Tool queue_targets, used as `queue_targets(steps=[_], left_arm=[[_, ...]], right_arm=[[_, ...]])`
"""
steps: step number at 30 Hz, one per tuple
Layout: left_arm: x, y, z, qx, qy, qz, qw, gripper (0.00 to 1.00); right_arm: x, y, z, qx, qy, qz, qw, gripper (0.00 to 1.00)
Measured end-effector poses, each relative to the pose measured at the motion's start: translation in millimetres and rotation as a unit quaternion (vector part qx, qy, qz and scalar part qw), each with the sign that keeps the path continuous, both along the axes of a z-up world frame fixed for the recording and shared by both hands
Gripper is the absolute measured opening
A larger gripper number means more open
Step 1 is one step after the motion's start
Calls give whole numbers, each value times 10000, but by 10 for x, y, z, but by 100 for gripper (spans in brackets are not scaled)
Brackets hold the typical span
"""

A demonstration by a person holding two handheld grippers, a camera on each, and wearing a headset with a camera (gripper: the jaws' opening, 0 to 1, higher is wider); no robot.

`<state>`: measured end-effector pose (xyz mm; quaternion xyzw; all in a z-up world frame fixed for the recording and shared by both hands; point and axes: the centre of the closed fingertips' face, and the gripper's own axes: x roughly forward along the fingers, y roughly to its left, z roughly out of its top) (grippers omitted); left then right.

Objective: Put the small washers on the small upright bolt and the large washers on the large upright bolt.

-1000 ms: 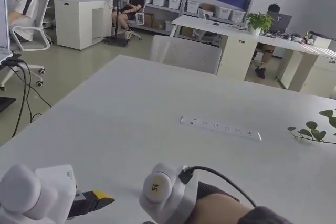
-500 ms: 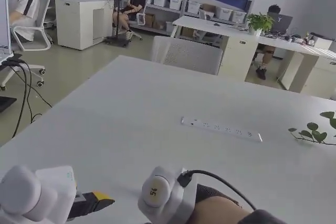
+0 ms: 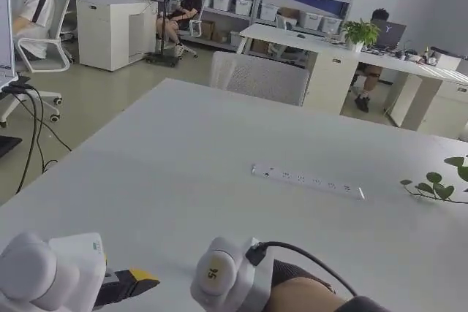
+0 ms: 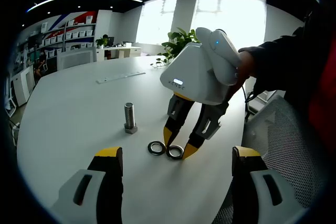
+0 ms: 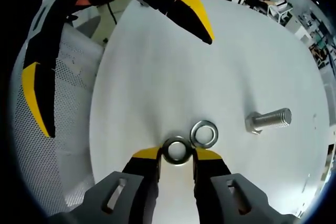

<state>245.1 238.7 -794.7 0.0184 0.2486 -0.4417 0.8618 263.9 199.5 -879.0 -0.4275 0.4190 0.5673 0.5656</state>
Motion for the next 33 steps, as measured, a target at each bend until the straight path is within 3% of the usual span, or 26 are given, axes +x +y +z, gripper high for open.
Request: queue_targets(steps=[33], left_arm=[[11, -1, -24, 9, 17, -15, 10000, 85]], right_arm=[[33, -61, 42, -19, -2, -90, 10000, 23]])
